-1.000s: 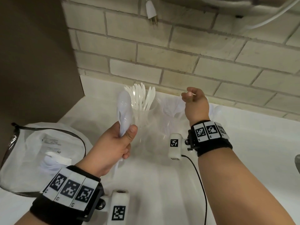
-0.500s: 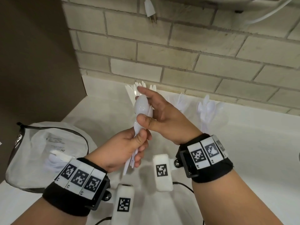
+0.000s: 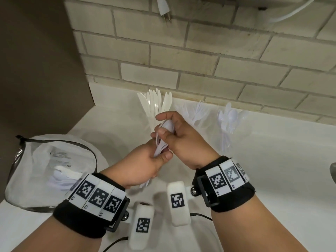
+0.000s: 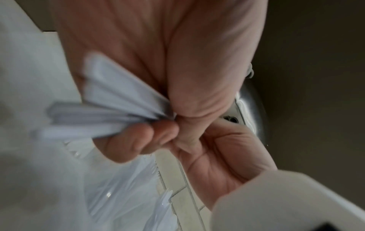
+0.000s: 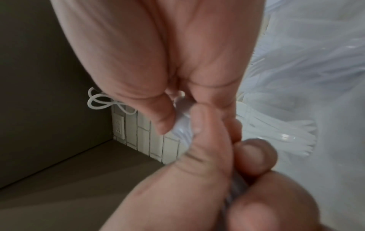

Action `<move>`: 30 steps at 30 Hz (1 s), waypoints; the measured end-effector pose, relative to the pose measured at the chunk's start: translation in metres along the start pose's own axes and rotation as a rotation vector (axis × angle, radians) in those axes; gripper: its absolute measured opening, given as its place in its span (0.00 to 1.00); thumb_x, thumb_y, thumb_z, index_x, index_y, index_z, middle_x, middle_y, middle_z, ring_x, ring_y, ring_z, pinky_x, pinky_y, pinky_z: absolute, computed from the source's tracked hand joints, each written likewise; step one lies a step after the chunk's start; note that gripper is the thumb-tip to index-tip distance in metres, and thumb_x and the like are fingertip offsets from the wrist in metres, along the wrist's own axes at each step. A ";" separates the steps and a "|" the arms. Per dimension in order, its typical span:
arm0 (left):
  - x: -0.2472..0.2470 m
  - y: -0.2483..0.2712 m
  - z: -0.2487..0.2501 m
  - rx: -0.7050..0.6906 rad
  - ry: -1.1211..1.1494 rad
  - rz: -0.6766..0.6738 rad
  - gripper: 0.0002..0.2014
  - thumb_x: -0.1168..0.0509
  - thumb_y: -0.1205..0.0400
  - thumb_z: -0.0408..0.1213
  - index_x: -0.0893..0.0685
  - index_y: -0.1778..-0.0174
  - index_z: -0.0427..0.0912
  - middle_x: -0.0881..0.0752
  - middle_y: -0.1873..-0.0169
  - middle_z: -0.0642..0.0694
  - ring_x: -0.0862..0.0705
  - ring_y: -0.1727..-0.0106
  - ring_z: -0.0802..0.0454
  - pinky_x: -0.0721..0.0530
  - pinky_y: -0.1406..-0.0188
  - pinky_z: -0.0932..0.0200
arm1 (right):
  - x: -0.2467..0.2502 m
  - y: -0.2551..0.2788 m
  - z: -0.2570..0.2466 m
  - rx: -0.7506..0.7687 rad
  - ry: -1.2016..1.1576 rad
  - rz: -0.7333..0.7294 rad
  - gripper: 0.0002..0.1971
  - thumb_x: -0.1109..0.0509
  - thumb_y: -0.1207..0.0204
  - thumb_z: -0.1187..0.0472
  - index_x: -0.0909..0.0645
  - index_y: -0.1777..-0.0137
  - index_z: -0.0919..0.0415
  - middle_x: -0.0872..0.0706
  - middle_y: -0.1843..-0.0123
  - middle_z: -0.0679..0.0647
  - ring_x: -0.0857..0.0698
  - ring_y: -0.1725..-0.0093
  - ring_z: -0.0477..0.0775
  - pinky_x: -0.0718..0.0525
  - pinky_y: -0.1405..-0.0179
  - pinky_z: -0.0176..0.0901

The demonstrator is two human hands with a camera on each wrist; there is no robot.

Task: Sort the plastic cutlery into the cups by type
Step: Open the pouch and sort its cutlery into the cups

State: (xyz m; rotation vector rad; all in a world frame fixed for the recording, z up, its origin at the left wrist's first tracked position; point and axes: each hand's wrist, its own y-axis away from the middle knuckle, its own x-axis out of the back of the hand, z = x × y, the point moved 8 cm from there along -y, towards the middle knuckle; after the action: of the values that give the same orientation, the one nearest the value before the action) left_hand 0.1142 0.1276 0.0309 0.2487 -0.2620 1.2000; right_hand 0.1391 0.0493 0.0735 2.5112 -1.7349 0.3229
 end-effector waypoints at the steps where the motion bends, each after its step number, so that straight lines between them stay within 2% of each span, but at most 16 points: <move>1: 0.001 0.001 -0.001 0.005 -0.039 0.004 0.01 0.41 0.15 0.43 0.26 0.50 0.56 0.21 0.74 0.47 0.23 0.75 0.55 0.20 0.68 0.55 | 0.002 0.000 0.002 -0.019 -0.049 0.017 0.12 0.40 0.16 0.66 0.27 0.43 0.46 0.18 0.55 0.50 0.13 0.45 0.53 0.14 0.41 0.51; 3: 0.001 0.002 -0.006 0.036 -0.091 0.008 0.07 0.43 0.15 0.47 0.26 0.55 0.48 0.21 0.74 0.47 0.21 0.74 0.53 0.20 0.67 0.55 | 0.008 0.000 0.006 -0.049 -0.149 0.062 0.13 0.41 0.16 0.69 0.26 0.45 0.47 0.19 0.56 0.51 0.15 0.48 0.54 0.16 0.43 0.52; 5: -0.001 -0.001 -0.010 0.059 -0.083 0.004 0.10 0.44 0.15 0.48 0.27 0.58 0.46 0.25 0.73 0.47 0.25 0.75 0.52 0.23 0.70 0.52 | 0.013 0.002 0.009 -0.039 -0.172 0.105 0.13 0.37 0.19 0.69 0.25 0.46 0.47 0.19 0.54 0.53 0.16 0.49 0.56 0.17 0.41 0.58; 8: -0.007 -0.004 -0.006 0.030 -0.100 -0.009 0.10 0.45 0.15 0.48 0.27 0.56 0.47 0.27 0.72 0.49 0.30 0.76 0.55 0.30 0.72 0.55 | 0.017 0.006 0.009 -0.008 -0.127 0.159 0.15 0.33 0.22 0.70 0.25 0.47 0.46 0.20 0.50 0.56 0.16 0.50 0.57 0.16 0.43 0.56; 10: -0.011 -0.003 0.002 -0.004 -0.175 -0.007 0.09 0.43 0.16 0.48 0.26 0.51 0.47 0.23 0.71 0.50 0.26 0.74 0.56 0.25 0.69 0.56 | 0.021 0.010 0.006 0.003 -0.178 0.180 0.16 0.35 0.22 0.73 0.26 0.49 0.49 0.21 0.52 0.57 0.16 0.57 0.55 0.14 0.48 0.54; 11: -0.012 -0.002 0.006 -0.014 -0.240 0.002 0.10 0.42 0.16 0.49 0.25 0.47 0.46 0.20 0.67 0.50 0.22 0.70 0.58 0.23 0.66 0.58 | 0.027 0.012 0.004 0.014 -0.188 0.200 0.16 0.36 0.21 0.74 0.26 0.50 0.49 0.22 0.52 0.56 0.16 0.59 0.53 0.13 0.50 0.52; 13: -0.007 0.005 0.009 -0.016 -0.344 0.050 0.19 0.39 0.19 0.52 0.28 0.36 0.48 0.18 0.51 0.52 0.19 0.57 0.64 0.22 0.60 0.68 | 0.053 0.018 -0.006 0.071 -0.122 0.303 0.16 0.36 0.21 0.74 0.27 0.52 0.49 0.22 0.53 0.52 0.16 0.62 0.49 0.13 0.49 0.53; 14: 0.000 0.009 0.009 -0.013 -0.374 0.084 0.23 0.37 0.20 0.53 0.30 0.31 0.51 0.20 0.44 0.53 0.20 0.51 0.66 0.22 0.55 0.69 | 0.073 0.022 -0.014 0.116 -0.060 0.386 0.16 0.35 0.22 0.74 0.28 0.52 0.48 0.22 0.53 0.51 0.15 0.62 0.49 0.13 0.48 0.55; 16: 0.017 0.021 0.015 -0.061 -0.447 0.186 0.27 0.35 0.23 0.54 0.30 0.29 0.55 0.25 0.38 0.54 0.21 0.42 0.63 0.24 0.45 0.65 | 0.118 0.035 -0.039 0.254 0.086 0.592 0.17 0.34 0.23 0.72 0.29 0.53 0.46 0.21 0.54 0.50 0.15 0.58 0.53 0.13 0.47 0.57; 17: 0.028 0.030 0.021 -0.091 -0.511 0.256 0.27 0.34 0.25 0.55 0.28 0.30 0.55 0.26 0.37 0.53 0.22 0.40 0.59 0.26 0.42 0.63 | 0.139 0.042 -0.052 0.327 0.189 0.702 0.18 0.34 0.25 0.71 0.30 0.52 0.44 0.21 0.53 0.51 0.15 0.55 0.56 0.14 0.45 0.54; 19: 0.058 0.048 0.024 -0.094 -0.699 0.458 0.29 0.30 0.29 0.57 0.26 0.33 0.54 0.26 0.39 0.46 0.24 0.37 0.46 0.27 0.37 0.52 | 0.168 0.051 -0.070 0.406 0.457 0.869 0.19 0.36 0.27 0.71 0.31 0.51 0.43 0.22 0.48 0.53 0.19 0.49 0.53 0.22 0.41 0.32; 21: 0.094 0.064 0.008 0.020 -0.847 0.647 0.38 0.27 0.37 0.64 0.29 0.34 0.51 0.24 0.44 0.36 0.25 0.40 0.32 0.23 0.41 0.34 | 0.182 0.048 -0.071 0.425 0.654 0.927 0.16 0.38 0.27 0.75 0.25 0.46 0.56 0.27 0.46 0.56 0.25 0.49 0.42 0.33 0.44 0.17; 23: 0.120 0.075 -0.020 0.205 -0.877 0.710 0.43 0.31 0.42 0.67 0.34 0.34 0.51 0.25 0.45 0.33 0.26 0.42 0.27 0.22 0.49 0.27 | 0.187 0.038 -0.054 0.381 0.714 0.911 0.13 0.39 0.27 0.78 0.24 0.44 0.69 0.30 0.45 0.56 0.29 0.51 0.33 0.36 0.46 0.14; 25: 0.128 0.078 -0.045 0.371 -0.879 0.656 0.44 0.28 0.42 0.64 0.38 0.32 0.58 0.26 0.41 0.32 0.30 0.36 0.29 0.22 0.47 0.27 | 0.189 0.027 -0.029 0.297 0.709 0.887 0.13 0.39 0.26 0.78 0.25 0.42 0.71 0.28 0.44 0.60 0.28 0.53 0.33 0.36 0.50 0.11; 27: 0.122 0.077 -0.066 0.486 -0.859 0.534 0.42 0.26 0.34 0.57 0.45 0.29 0.64 0.27 0.37 0.31 0.34 0.30 0.35 0.23 0.41 0.40 | 0.190 0.017 -0.003 0.188 0.702 0.867 0.14 0.38 0.24 0.77 0.25 0.41 0.68 0.27 0.39 0.64 0.27 0.55 0.43 0.34 0.54 0.15; 30: 0.102 0.065 -0.082 0.510 -0.744 0.390 0.38 0.31 0.25 0.44 0.47 0.26 0.63 0.31 0.32 0.30 0.37 0.26 0.43 0.28 0.54 0.58 | 0.195 0.003 0.034 -0.101 0.731 0.774 0.14 0.38 0.21 0.71 0.27 0.36 0.65 0.29 0.33 0.64 0.24 0.53 0.55 0.30 0.51 0.31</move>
State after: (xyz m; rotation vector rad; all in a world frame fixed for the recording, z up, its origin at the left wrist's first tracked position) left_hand 0.0933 0.2669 -0.0090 1.1394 -0.6702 1.5117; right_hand 0.2073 -0.1361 0.0818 1.2583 -2.1478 0.9949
